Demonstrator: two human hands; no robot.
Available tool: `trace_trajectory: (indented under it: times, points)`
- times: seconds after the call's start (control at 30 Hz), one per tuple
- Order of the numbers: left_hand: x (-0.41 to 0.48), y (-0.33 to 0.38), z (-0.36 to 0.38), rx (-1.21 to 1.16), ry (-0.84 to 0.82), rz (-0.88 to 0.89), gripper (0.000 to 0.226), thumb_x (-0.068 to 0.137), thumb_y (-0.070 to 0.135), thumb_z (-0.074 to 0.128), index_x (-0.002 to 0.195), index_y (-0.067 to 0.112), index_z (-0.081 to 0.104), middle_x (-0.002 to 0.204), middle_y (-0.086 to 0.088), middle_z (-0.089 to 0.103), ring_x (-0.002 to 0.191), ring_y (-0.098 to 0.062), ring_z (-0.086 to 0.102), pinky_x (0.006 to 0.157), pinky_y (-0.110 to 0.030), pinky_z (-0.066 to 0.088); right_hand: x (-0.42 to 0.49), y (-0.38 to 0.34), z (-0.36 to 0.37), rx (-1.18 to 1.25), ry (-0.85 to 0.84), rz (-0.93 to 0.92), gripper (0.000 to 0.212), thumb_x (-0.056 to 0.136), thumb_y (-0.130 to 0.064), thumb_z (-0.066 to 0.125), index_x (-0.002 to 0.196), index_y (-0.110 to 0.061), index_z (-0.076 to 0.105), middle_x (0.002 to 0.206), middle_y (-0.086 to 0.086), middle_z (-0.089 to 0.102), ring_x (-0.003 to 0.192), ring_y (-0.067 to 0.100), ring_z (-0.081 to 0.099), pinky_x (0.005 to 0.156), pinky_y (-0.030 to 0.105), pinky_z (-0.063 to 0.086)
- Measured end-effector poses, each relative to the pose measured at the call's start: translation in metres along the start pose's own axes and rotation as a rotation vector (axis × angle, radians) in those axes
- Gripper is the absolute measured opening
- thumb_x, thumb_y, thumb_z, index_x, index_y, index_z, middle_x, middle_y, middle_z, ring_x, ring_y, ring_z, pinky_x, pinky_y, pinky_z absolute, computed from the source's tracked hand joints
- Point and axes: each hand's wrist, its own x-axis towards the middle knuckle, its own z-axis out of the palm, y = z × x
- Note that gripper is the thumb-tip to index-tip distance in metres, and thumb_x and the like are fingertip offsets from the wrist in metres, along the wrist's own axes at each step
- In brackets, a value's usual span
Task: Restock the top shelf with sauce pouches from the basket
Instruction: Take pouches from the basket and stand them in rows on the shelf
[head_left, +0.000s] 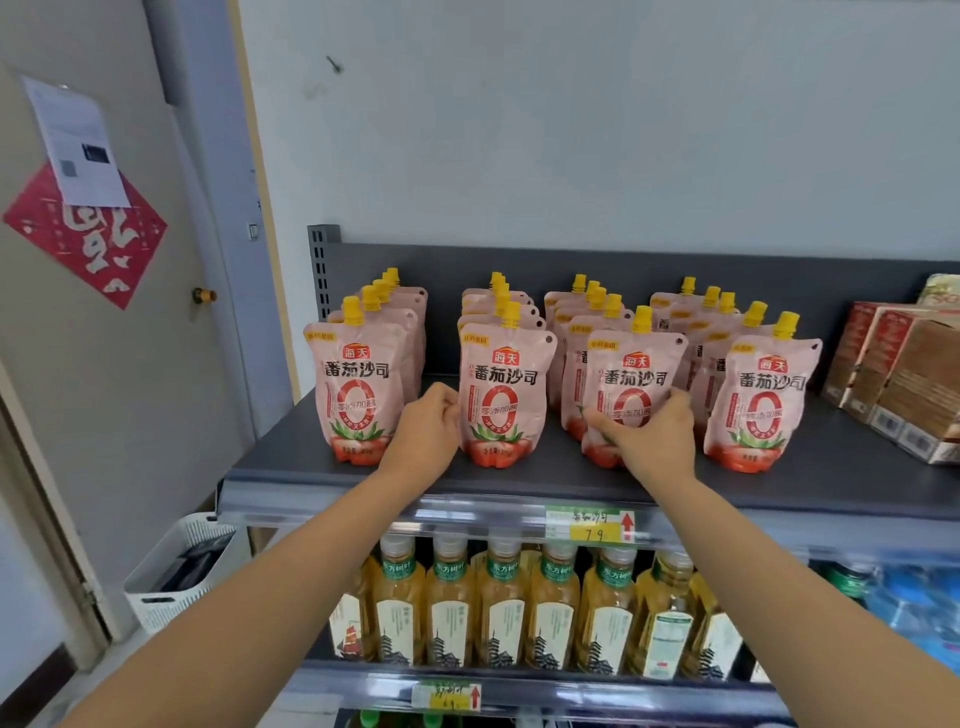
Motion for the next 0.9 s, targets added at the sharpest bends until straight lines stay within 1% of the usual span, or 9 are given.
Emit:
trace_trajectory:
  times: [0.13,0.33,0.43,0.5,0.57,0.6,0.67,0.77,0.9]
  points:
    - [-0.001,0.002,0.001,0.013,0.023,0.027,0.007,0.098,0.011,0.047,0.095,0.011,0.054,0.088,0.000,0.062,0.082,-0.015,0.057,0.071,-0.025,0.043,0.000,-0.002,0.002,-0.005,-0.034,-0.024,0.092,0.058,-0.041,0.088,0.125,-0.003,0.037,0.127,0.017,0.048,0.115,0.035,0.052,0.095,0.050,0.046]
    - [-0.002,0.008,0.002,0.030,0.038,0.025,0.008,0.096,0.010,0.049,0.098,0.008,0.056,0.089,-0.003,0.063,0.080,-0.015,0.057,0.069,-0.024,0.044,0.003,-0.002,-0.001,-0.021,-0.101,-0.018,0.089,0.060,-0.042,0.087,0.123,-0.004,0.036,0.128,0.017,0.048,0.116,0.034,0.051,0.095,0.048,0.046]
    - [-0.002,0.011,0.003,0.029,0.027,0.008,0.006,0.096,0.011,0.050,0.097,0.011,0.056,0.088,0.000,0.061,0.081,-0.013,0.056,0.068,-0.021,0.042,0.000,-0.005,-0.006,-0.066,-0.098,-0.026,0.100,0.064,-0.044,0.083,0.137,-0.004,0.028,0.140,0.018,0.036,0.129,0.035,0.038,0.104,0.047,0.037]
    - [-0.002,0.013,0.004,0.042,0.010,0.013,0.006,0.096,0.011,0.050,0.096,0.012,0.056,0.088,-0.001,0.062,0.082,-0.015,0.057,0.072,-0.025,0.044,-0.009,-0.012,-0.009,-0.179,0.080,-0.161,0.103,0.070,-0.046,0.079,0.144,-0.003,0.021,0.147,0.019,0.027,0.136,0.035,0.027,0.108,0.047,0.029]
    - [-0.003,0.014,0.001,0.065,0.012,0.037,0.008,0.095,0.012,0.051,0.101,0.011,0.056,0.092,-0.001,0.063,0.084,-0.016,0.058,0.075,-0.028,0.047,-0.021,-0.022,-0.009,-0.199,0.200,-0.430,0.089,0.076,-0.042,0.074,0.142,-0.005,0.029,0.145,0.018,0.032,0.135,0.032,0.028,0.107,0.046,0.028]
    - [-0.004,0.015,-0.002,0.087,0.024,0.058,0.011,0.095,0.013,0.051,0.105,0.010,0.056,0.094,0.000,0.063,0.084,-0.014,0.057,0.076,-0.028,0.048,-0.027,-0.028,-0.007,-0.172,0.181,-0.562,0.078,0.078,-0.038,0.072,0.139,-0.007,0.034,0.141,0.015,0.036,0.131,0.029,0.032,0.106,0.043,0.030]
    - [-0.008,0.015,-0.011,0.136,0.061,0.137,0.018,0.095,0.014,0.053,0.112,0.010,0.055,0.094,0.003,0.060,0.078,-0.009,0.054,0.073,-0.024,0.046,-0.040,-0.041,0.001,-0.061,-0.010,-0.715,0.057,0.083,-0.031,0.069,0.130,-0.011,0.044,0.129,0.007,0.046,0.117,0.018,0.043,0.098,0.032,0.038]
    - [-0.014,0.015,-0.033,0.190,0.146,0.290,0.024,0.092,0.014,0.058,0.116,0.010,0.055,0.097,0.001,0.058,0.077,-0.005,0.050,0.073,-0.020,0.044,-0.060,-0.060,0.026,0.047,-0.324,-0.681,0.040,0.087,-0.022,0.066,0.123,-0.014,0.049,0.113,-0.004,0.051,0.098,0.006,0.049,0.085,0.024,0.047]
    - [-0.021,-0.002,-0.076,0.342,0.309,0.460,0.036,0.087,0.005,0.060,0.123,0.007,0.052,0.120,-0.009,0.056,0.106,-0.015,0.046,0.093,-0.021,0.033,-0.073,-0.082,0.069,0.075,-0.509,-0.553,0.034,0.091,-0.019,0.062,0.121,-0.010,0.052,0.101,0.000,0.054,0.085,0.013,0.052,0.077,0.024,0.042]
